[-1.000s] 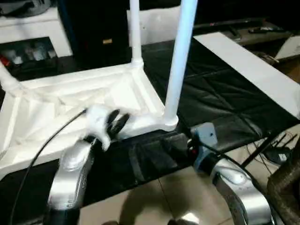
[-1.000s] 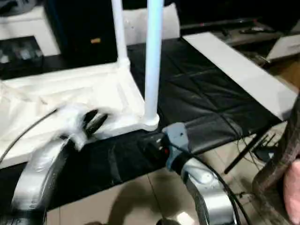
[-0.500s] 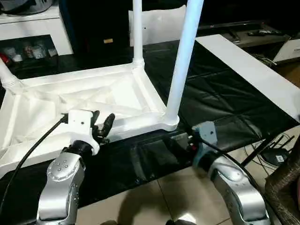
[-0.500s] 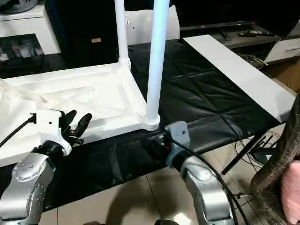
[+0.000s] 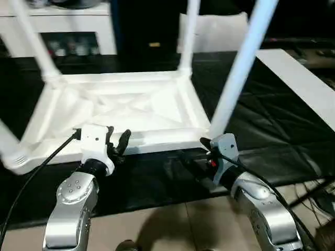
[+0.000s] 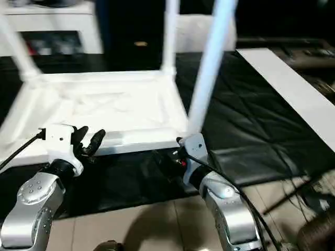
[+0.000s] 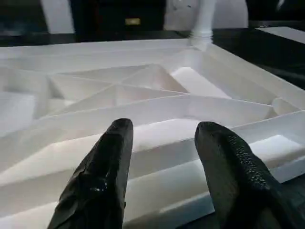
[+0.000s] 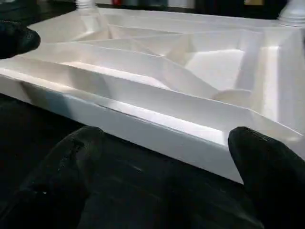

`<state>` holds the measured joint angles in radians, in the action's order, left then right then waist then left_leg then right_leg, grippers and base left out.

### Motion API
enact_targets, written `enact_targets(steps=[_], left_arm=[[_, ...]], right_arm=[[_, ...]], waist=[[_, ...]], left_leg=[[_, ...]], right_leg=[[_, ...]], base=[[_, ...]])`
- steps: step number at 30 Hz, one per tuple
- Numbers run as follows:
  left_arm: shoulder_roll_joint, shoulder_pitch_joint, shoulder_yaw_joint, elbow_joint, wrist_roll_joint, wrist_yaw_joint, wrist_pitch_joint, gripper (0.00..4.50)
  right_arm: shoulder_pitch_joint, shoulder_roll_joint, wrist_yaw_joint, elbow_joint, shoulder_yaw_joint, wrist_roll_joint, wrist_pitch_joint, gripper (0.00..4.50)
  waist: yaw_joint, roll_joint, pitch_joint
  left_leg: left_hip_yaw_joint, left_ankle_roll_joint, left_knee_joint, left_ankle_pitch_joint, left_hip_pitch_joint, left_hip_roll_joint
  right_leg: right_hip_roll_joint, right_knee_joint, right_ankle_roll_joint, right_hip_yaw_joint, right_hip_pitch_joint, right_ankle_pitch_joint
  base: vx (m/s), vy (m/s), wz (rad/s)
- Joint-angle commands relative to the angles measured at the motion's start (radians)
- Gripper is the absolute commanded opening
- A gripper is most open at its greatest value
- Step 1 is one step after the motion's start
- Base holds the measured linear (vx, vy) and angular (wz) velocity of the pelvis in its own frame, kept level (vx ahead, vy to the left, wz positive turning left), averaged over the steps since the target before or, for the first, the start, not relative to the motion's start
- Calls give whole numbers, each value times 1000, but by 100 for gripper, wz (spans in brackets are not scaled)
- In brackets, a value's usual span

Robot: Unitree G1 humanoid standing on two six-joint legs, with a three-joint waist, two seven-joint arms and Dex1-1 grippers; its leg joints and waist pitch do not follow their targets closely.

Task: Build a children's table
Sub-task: Rotate leg to tighten

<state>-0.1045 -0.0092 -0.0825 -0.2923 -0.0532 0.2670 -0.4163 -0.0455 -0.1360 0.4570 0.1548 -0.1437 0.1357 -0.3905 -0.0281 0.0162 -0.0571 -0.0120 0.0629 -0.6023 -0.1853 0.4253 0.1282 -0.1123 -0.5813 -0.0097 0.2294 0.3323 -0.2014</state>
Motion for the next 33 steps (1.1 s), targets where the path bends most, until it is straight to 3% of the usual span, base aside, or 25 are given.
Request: enact_targets(steps=[1,4,5,6,7,8,10,15,16,17,18,20,21,22,23,24,25,26,27,28,29,30,31,32,33], left_arm=[[-6,6,8,-32,6,-13,-16,236],[-9,5,8,-34,6,-14,-20,236],[-8,5,7,-35,5,-15,-21,236],[-8,4,6,-35,3,-17,-24,236],[-10,3,7,-31,5,-20,-24,236],[-12,3,8,-30,6,-20,-23,236],[-18,3,10,-28,6,-21,-16,236],[-23,-3,7,-37,-19,-6,-12,236],[-24,-4,5,-39,-20,-9,-16,236],[-24,-5,4,-39,-20,-9,-17,236],[-26,-5,3,-39,-19,-10,-18,236],[-29,-5,3,-39,-18,-9,-21,236],[-32,-4,6,-40,-18,-5,-23,236],[-34,-3,9,-41,-17,-3,-24,236],[-35,-2,11,-42,-17,-3,-24,236],[-35,-1,12,-42,-18,-3,-24,236],[-34,-1,14,-42,-20,-4,-23,236],[-34,-1,16,-41,-19,-5,-23,236],[-35,-1,22,-40,-21,-6,-22,236],[-37,1,30,-40,-22,-3,-25,236],[-43,3,41,-39,-17,2,-23,236],[-47,5,48,-38,-15,8,-23,236],[-48,6,49,-39,-16,10,-24,236],[-44,8,44,-40,-21,7,-29,236],[-42,9,42,-40,-22,4,-30,236]], right_arm=[[-9,-10,-3,39,17,11,-14,450],[-13,-21,-7,54,21,9,-17,450],[-13,-21,-13,55,22,4,-16,450],[-15,-21,-28,58,24,-8,-11,450],[-16,-14,-27,72,34,23,-71,450],[-17,-14,-22,76,33,30,-84,450],[-12,-22,-12,82,19,28,-79,450],[-6,-23,-5,78,1,24,-54,450],[-8,-28,-3,77,-5,23,-58,450],[-8,-31,-2,77,-7,20,-59,450],[-9,-36,-1,76,-12,15,-60,450],[-8,-35,-1,78,-11,19,-56,450],[-7,-33,-8,79,-8,14,-44,450],[-4,-25,-17,83,2,22,-47,450],[-2,-22,-22,85,7,25,-51,450],[-1,-22,-25,85,8,22,-51,450],[2,-25,-33,82,9,13,-47,450],[3,-28,-38,79,9,5,-41,450],[6,-32,-46,75,11,0,-32,450],[10,-33,-50,72,11,-1,-24,450],[12,-33,-51,71,12,0,-17,450],[15,-33,-50,71,12,0,-11,450],[16,-34,-48,72,12,2,-9,450],[17,-39,-35,72,8,4,1,450],[18,-42,-29,72,6,5,6,450]], waist=[[5,12,35],[6,15,40],[16,16,45],[15,6,38],[6,13,36],[5,10,37],[5,4,40],[10,1,45],[8,1,42],[-3,2,44],[4,4,49],[9,3,35],[9,3,32],[29,17,30],[45,10,7],[40,23,14],[46,26,20],[48,30,23],[54,21,30],[48,10,41],[40,7,49],[27,2,71],[31,-4,92],[31,-6,104],[35,-7,117]], left_leg=[[-20,43,116,-492,33,3],[-33,46,105,-456,28,3],[-6,61,76,-462,-27,54],[-5,67,79,-469,-24,67],[21,85,86,-480,-21,72],[35,92,96,-486,-14,76],[48,100,103,-487,-10,80],[74,85,103,-448,-15,86],[55,57,119,-482,23,56],[42,36,122,-502,42,32],[36,17,108,-525,26,22],[48,-14,66,-556,26,19],[56,-18,55,-568,20,21],[67,17,36,-627,-78,67],[56,47,48,-719,-88,74],[50,72,76,-803,-95,84],[30,78,139,-911,-115,111],[29,74,142,-897,-125,109],[31,36,135,-779,-120,100],[59,-11,114,-568,-81,82],[79,-37,99,-417,-48,74],[99,-100,65,-75,-15,60],[93,-136,37,209,-27,57],[85,-156,25,352,-40,57],[72,-195,-2,636,-65,49]], right_leg=[[-63,59,-126,-62,-65,-488],[-66,61,-145,-74,-60,-455],[-58,71,-136,-106,-20,-426],[-69,70,-134,-115,-20,-415],[-68,73,-129,-122,-24,-396],[-63,70,-107,-121,-30,-394],[-61,67,-77,-126,-30,-400],[-60,68,-73,-143,-20,-378],[-66,63,-53,-111,-54,-436],[-73,65,-39,-92,-74,-477],[-82,79,-40,-93,-74,-542],[-112,122,-57,-78,-97,-773],[-116,132,-62,-70,-104,-821],[-81,140,-65,-82,-48,-839],[-58,137,-59,-53,-30,-814],[-31,108,-64,-66,-44,-725],[7,40,-74,-105,-52,-449],[8,37,-82,-116,-47,-396],[0,51,-94,-139,-47,-331],[-30,72,-128,-166,-70,-242],[-47,75,-140,-177,-95,-165],[-53,53,-129,-181,-118,92],[-34,7,-116,-176,-102,399],[-22,-17,-111,-173,-97,552],[6,-52,-85,-177,-69,761]], base=[[-20,-15,47],[-13,-18,44],[9,-24,34],[0,0,0],[0,0,0],[0,0,0],[-24,28,-20],[-4,7,-4],[0,0,0],[0,0,0],[25,6,40],[35,1,43],[53,7,52],[53,7,52],[39,18,30],[66,27,1],[66,27,1],[105,31,-7],[111,16,-8],[111,16,-8],[113,-4,-9],[100,-8,-8],[100,-8,-8],[93,1,-5],[65,-4,-3]])
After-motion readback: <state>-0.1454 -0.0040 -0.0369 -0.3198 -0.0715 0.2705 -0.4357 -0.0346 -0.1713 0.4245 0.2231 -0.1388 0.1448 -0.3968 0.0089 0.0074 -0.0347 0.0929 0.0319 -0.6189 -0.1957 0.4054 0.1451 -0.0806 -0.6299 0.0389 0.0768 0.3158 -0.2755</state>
